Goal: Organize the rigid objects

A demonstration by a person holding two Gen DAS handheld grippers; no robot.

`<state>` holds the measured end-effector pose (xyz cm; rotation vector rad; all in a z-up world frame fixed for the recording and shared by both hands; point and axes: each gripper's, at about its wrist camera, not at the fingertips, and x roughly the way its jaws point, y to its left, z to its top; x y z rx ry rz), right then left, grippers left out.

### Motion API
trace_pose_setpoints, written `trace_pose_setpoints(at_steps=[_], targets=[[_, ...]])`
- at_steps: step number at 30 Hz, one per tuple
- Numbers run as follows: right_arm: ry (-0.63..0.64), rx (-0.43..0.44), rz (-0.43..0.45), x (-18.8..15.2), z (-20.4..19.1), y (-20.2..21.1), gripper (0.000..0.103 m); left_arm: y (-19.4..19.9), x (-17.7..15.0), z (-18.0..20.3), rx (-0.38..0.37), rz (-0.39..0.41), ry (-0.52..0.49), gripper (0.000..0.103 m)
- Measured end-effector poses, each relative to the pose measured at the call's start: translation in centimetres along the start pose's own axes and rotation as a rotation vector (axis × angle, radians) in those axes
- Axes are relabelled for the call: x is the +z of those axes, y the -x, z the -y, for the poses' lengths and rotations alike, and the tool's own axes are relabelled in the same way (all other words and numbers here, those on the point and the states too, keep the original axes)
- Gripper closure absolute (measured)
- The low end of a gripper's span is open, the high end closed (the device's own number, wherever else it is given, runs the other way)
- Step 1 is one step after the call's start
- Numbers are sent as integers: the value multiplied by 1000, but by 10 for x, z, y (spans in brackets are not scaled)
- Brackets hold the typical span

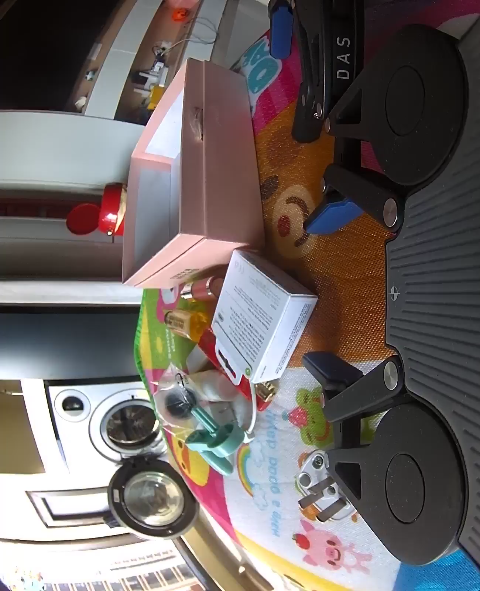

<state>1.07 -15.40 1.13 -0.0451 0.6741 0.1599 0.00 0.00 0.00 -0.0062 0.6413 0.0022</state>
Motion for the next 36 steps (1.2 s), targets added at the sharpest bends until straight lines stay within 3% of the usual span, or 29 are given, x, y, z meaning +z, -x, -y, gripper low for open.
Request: trace_pose_setpoints(at_steps=[36], targets=[[-3,0,-6,0,-1,0,0,0,0,0,3,-3,-3,26]])
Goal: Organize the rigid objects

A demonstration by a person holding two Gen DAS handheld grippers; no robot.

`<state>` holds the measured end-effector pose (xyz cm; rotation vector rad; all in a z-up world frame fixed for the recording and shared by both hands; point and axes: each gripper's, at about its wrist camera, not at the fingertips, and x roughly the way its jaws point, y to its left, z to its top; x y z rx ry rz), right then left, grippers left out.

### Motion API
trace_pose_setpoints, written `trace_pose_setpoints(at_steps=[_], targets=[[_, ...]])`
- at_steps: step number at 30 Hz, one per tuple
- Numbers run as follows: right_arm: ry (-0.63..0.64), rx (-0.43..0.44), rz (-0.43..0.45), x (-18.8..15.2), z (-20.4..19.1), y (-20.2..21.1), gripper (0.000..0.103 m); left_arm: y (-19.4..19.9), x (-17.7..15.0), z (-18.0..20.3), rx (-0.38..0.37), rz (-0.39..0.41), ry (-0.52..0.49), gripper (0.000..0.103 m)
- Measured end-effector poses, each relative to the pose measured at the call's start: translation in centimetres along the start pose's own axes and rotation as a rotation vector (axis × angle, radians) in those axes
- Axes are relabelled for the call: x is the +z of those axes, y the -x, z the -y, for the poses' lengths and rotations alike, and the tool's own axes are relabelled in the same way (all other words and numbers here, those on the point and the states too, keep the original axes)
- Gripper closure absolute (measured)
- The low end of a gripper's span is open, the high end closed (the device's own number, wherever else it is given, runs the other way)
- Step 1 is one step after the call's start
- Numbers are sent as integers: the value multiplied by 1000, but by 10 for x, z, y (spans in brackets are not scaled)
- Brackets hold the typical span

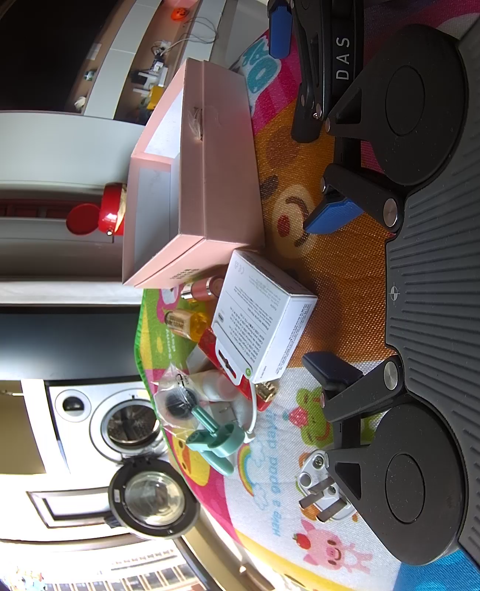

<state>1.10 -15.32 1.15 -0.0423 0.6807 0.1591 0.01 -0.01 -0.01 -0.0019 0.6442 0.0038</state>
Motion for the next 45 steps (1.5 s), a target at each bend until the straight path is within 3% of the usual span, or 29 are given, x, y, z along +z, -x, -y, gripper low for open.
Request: trace_pose_setpoints(at_steps=[45], targets=[[-8,4,-2,1,2,2,0,1,-1,2,5,1,-7,26]])
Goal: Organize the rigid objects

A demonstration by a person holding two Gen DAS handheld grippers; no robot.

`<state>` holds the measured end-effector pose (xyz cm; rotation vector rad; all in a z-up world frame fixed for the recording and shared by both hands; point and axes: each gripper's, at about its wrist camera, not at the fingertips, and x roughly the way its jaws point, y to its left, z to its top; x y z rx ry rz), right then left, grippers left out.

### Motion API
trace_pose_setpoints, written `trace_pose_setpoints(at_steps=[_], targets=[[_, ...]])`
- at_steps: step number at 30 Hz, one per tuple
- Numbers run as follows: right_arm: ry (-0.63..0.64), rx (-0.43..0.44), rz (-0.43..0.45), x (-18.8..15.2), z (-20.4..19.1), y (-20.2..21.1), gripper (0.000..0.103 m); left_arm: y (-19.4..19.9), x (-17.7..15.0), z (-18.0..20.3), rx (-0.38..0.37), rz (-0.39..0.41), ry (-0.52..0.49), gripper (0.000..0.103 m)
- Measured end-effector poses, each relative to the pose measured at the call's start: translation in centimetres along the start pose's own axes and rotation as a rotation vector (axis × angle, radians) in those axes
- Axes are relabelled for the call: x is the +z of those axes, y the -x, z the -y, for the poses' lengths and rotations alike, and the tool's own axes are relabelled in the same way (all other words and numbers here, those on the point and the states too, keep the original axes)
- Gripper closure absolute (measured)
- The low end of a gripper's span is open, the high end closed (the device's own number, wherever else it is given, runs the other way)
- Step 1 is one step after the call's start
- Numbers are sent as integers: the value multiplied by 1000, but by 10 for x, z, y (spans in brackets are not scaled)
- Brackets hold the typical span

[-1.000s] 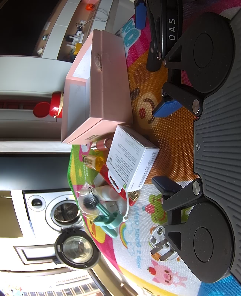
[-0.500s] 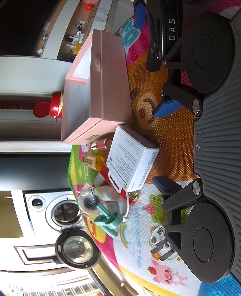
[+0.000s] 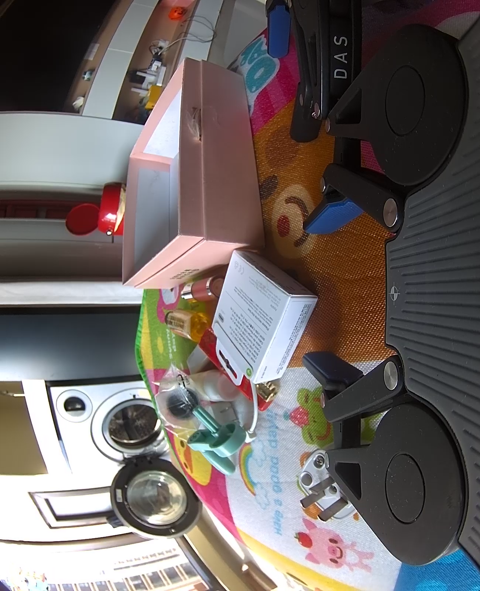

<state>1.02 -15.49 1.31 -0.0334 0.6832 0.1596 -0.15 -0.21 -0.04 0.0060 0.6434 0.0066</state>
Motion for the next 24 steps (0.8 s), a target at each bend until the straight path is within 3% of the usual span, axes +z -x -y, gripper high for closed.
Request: trace_pose_setpoints(at_steps=[9,16,20,24], targets=[[3,7,-11,1,-3,-3,0,-1,1,0,-1,0,1,26],[50,71,-95,11,3,-4,0,5,2,-4,-32,8,14,30],[73,99,-110,11,5,-2,0,36,-2,-15,-135,66,-19,31],[90,96,-112,10,4,-1,0,72,-2,-52,-128,146,-82,31]])
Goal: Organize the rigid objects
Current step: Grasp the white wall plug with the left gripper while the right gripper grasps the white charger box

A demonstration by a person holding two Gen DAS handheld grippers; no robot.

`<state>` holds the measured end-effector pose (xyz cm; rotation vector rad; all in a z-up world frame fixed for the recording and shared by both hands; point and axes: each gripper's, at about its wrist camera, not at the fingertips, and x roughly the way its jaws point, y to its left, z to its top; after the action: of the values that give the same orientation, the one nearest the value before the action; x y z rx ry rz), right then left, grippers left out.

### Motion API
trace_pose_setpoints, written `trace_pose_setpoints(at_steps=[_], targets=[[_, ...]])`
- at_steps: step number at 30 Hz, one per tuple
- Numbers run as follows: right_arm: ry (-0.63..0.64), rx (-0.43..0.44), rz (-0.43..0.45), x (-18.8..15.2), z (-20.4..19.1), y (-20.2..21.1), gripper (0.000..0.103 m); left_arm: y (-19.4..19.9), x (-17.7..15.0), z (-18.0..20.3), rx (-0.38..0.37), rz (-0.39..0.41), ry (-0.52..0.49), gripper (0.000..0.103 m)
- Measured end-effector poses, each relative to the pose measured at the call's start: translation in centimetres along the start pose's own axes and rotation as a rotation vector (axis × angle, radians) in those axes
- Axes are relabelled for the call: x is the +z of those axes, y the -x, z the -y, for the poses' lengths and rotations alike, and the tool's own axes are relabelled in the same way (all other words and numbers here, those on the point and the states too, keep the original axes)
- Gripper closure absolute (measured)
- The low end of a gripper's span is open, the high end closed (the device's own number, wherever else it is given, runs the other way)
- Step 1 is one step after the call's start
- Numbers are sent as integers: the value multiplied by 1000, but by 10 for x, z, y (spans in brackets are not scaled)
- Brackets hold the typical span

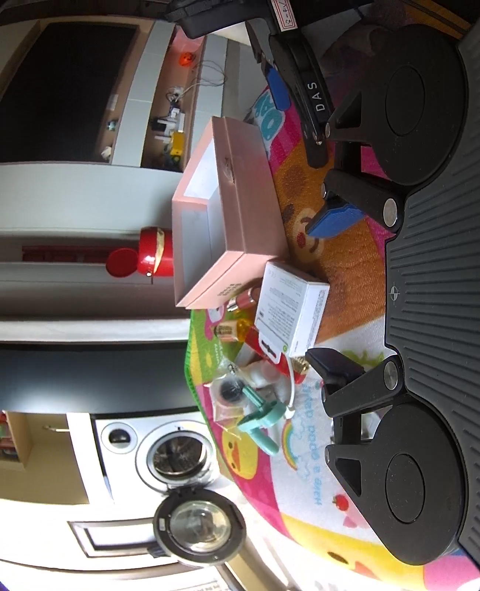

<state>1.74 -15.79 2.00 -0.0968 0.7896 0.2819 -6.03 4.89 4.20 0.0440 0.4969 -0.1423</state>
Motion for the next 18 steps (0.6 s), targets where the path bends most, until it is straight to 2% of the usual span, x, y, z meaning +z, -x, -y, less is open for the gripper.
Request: trace_pose_setpoints(at_steps=[3,5,7,9,12,15,18], targets=[[11,1,0,0,-1,1,0,14,4,-44,34,-7,-3,31],[32,27,0,0,-1,1,0,12,3,-71,49,-45,29,32],[66,61,-3,0,-4,2,0,7,-1,-85,9,-85,43,32],[111,86,-8,0,-10,4,0,-3,-7,-83,-38,-141,20,32],[182,115,-1,1,-26,10,0,-19,-13,-75,-24,-156,16,32],[280,134,80,7,-51,26,0,-28,-13,-75,-15,-139,42,32],[363,179,158,30,-77,42,0,-31,-12,-77,-30,-127,63,33]])
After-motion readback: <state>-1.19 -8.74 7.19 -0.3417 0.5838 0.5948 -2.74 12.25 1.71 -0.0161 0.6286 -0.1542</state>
